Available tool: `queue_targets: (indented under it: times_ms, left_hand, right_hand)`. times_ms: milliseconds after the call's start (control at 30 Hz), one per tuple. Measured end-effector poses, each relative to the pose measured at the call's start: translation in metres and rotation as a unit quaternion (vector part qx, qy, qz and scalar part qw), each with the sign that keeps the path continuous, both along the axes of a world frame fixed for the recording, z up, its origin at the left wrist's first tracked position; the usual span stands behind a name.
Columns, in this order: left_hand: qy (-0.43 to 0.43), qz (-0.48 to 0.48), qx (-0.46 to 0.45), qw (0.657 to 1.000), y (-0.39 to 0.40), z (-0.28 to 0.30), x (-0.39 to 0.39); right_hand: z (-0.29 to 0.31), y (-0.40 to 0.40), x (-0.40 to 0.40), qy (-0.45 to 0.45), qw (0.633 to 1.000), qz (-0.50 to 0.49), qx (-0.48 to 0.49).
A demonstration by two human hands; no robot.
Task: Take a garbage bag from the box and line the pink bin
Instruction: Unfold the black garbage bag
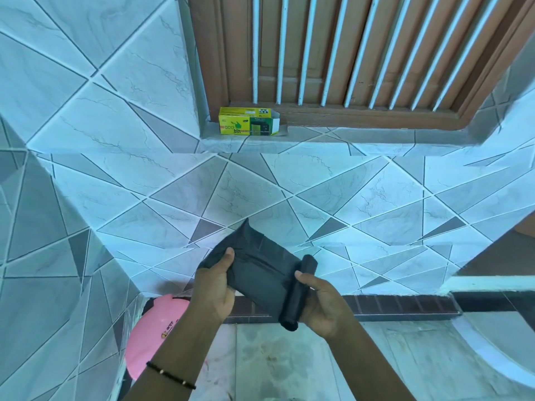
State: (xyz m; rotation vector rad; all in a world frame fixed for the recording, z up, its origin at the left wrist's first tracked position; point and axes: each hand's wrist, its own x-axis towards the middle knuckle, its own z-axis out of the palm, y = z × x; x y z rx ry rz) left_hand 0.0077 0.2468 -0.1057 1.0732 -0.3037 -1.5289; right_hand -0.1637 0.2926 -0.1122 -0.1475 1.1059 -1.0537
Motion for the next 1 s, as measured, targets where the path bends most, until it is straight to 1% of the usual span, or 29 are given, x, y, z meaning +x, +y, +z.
queue_targets:
  times_ms: [100, 200, 267, 333, 400, 467, 533, 567, 600, 633, 667, 733, 767, 800, 900, 933, 1000]
  left_hand:
    - [0.004, 0.014, 0.009, 1.000, -0.004, -0.001, 0.013]
    - [0.013, 0.014, 0.014, 1.000, -0.004, -0.007, 0.023]
    - [0.019, 0.019, 0.023, 0.999, -0.001, -0.009, 0.025]
    - [0.017, 0.046, 0.064, 0.997, 0.006, -0.008, 0.026]
    - [-0.027, 0.052, 0.105, 0.993, 0.012, -0.008, 0.028]
    - [-0.128, 0.041, 0.119, 0.984, 0.015, -0.007, 0.023]
    - [-0.242, 0.051, 0.104, 0.963, 0.013, -0.005, 0.014]
    - [-0.279, 0.043, 0.052, 0.958, 0.014, -0.002, 0.006]
    - [-0.302, -0.008, -0.032, 0.953, 0.015, 0.002, -0.002]
    - [-0.324, -0.086, -0.108, 0.936, 0.015, 0.003, -0.011]
    - [-0.336, -0.166, -0.165, 0.912, 0.015, 0.007, -0.021]
    - [-0.339, -0.282, -0.220, 0.870, 0.014, 0.013, -0.030]
    - [-0.344, -0.300, -0.229, 0.859, 0.012, 0.016, -0.033]
    - [-0.366, -0.293, -0.236, 0.851, 0.009, 0.015, -0.036]
    - [-0.501, -0.197, -0.240, 0.808, 0.001, 0.011, -0.033]
    - [-0.531, -0.170, -0.239, 0.795, -0.001, 0.011, -0.031]
    - [-0.549, -0.151, -0.259, 0.780, -0.006, 0.016, -0.023]
  right_hand:
    - [0.008, -0.004, -0.012, 0.036, 0.999, 0.009, -0.005]
    - [0.017, -0.007, -0.027, 0.066, 0.997, 0.014, -0.036]
    - [0.023, -0.008, -0.037, 0.107, 0.992, 0.010, -0.063]
    - [0.027, -0.009, -0.041, 0.159, 0.983, -0.015, -0.087]
    - [0.029, -0.009, -0.039, 0.208, 0.972, -0.033, -0.105]
    - [0.033, -0.010, -0.032, 0.252, 0.959, -0.012, -0.125]
    - [0.039, -0.011, -0.021, 0.279, 0.949, 0.033, -0.145]
    - [0.042, -0.011, -0.015, 0.277, 0.947, 0.058, -0.152]
    - [0.045, -0.012, -0.010, 0.266, 0.948, 0.081, -0.156]
    - [0.048, -0.013, -0.004, 0.250, 0.950, 0.100, -0.156]
    - [0.051, -0.015, -0.001, 0.232, 0.954, 0.116, -0.152]
    - [0.056, -0.019, 0.003, 0.186, 0.963, 0.135, -0.138]
    - [0.058, -0.022, 0.002, 0.158, 0.969, 0.140, -0.131]
    - [0.059, -0.025, 0.000, 0.131, 0.973, 0.142, -0.125]
    - [0.061, -0.028, -0.008, 0.081, 0.980, 0.141, -0.113]
    - [0.060, -0.028, -0.012, 0.074, 0.981, 0.145, -0.110]
    - [0.058, -0.025, -0.020, 0.063, 0.980, 0.154, -0.113]
